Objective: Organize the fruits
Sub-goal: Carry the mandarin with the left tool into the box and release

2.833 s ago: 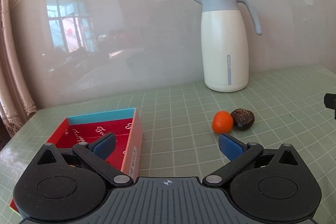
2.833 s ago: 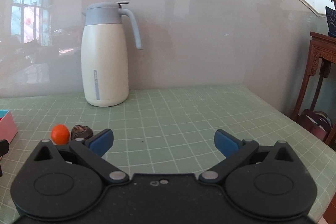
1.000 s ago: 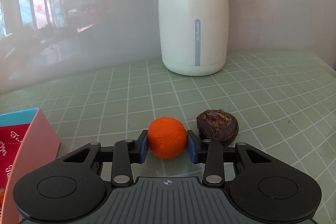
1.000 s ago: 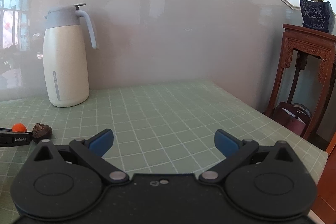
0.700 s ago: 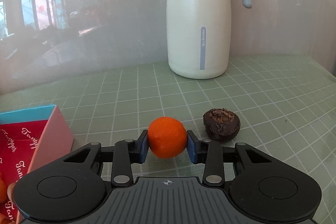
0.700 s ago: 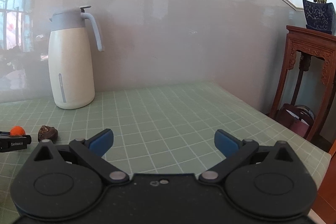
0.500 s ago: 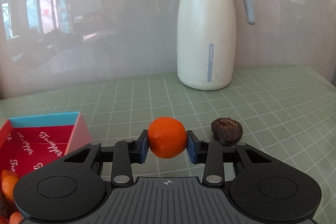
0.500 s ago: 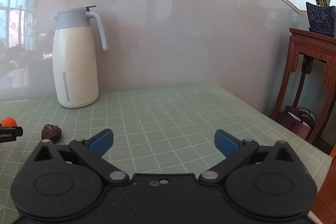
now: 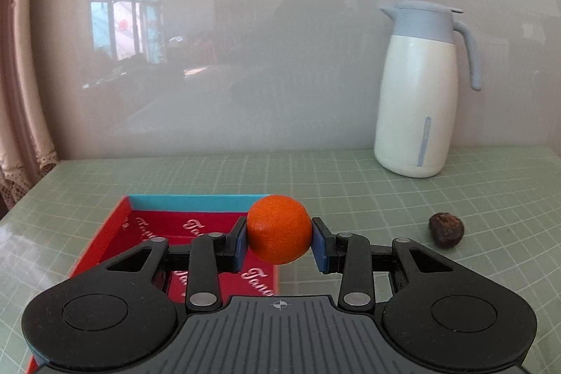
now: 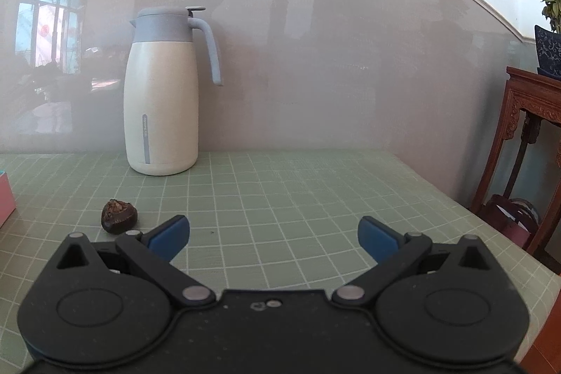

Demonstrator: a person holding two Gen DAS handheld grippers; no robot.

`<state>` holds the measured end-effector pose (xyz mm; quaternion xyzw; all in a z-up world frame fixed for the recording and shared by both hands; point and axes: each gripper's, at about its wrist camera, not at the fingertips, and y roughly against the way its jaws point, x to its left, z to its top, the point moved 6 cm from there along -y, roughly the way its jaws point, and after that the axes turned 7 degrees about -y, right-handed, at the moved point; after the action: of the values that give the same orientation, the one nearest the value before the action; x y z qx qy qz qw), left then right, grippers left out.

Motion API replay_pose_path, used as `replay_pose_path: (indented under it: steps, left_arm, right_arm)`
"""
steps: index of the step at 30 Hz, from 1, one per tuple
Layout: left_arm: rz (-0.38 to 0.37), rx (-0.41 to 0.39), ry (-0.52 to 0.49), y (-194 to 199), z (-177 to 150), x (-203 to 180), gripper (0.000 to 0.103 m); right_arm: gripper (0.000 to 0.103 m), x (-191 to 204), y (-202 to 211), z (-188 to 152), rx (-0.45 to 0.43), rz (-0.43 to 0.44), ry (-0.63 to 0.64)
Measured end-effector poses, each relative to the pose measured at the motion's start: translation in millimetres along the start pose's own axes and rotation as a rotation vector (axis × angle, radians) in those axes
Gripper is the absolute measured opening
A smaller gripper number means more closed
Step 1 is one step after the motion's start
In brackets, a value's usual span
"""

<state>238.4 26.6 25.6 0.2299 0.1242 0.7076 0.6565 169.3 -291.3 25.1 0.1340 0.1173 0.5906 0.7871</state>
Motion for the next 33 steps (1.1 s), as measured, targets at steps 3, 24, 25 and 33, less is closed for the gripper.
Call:
replay_pose_path:
  steps: [3,24,25,33]
  left_arm:
    - [0.039,0.038,0.043,-7,-11,25,0.037]
    - [0.084,0.210,0.237,-39,-34,69,0.038]
    - [0.085,0.209,0.241,-38,-34,70,0.038]
    - [0.179,0.119,0.218,-7,-35,70,0.093]
  right_arm:
    - [0.103,7,1,-1,0.003,0.010,0.010]
    - [0.103,21,1,-2,-0.002,0.025,0.048]
    - [0.103,21,1,-2,-0.002,0.025,0.048]
    - [0.103,22,2,-1,-0.003,0.029,0.043]
